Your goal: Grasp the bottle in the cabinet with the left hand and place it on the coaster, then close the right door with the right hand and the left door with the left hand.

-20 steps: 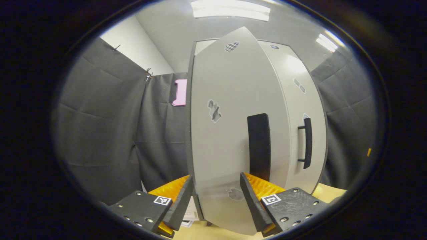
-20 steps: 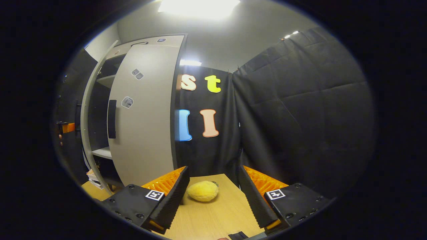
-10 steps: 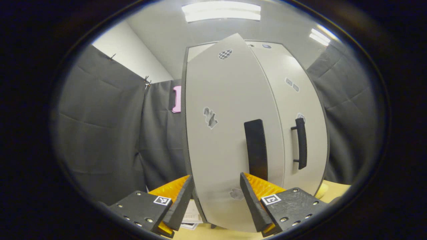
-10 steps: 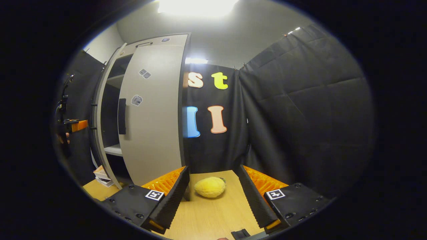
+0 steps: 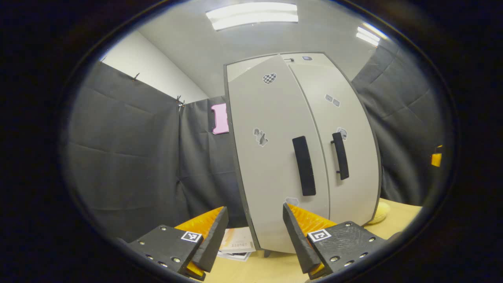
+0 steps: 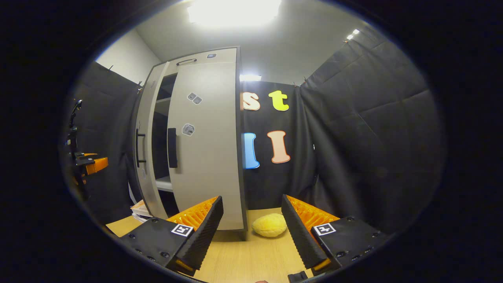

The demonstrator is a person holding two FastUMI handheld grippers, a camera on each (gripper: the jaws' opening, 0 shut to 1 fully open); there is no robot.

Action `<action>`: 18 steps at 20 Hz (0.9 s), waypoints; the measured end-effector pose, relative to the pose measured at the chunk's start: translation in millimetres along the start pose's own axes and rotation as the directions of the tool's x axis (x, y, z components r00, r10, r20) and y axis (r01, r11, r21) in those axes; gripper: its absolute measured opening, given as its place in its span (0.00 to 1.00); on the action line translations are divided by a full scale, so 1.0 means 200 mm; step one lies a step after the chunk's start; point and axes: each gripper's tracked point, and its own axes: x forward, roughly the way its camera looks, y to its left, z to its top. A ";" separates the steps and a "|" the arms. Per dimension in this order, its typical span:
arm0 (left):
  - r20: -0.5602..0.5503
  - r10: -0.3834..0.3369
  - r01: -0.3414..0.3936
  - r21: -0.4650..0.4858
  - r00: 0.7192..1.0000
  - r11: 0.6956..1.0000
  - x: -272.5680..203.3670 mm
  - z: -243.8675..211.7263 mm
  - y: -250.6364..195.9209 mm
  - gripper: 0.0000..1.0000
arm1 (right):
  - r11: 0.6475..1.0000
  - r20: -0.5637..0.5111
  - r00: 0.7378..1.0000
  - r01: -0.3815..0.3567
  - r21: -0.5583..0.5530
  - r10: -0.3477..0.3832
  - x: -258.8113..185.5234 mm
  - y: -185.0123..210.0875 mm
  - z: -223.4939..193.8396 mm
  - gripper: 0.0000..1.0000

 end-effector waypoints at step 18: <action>-0.023 0.059 -0.060 -0.039 0.998 0.997 -0.68 -0.08 0.49 0.82 | 0.998 0.094 0.993 -0.066 -0.020 0.068 -0.31 0.41 0.24 0.95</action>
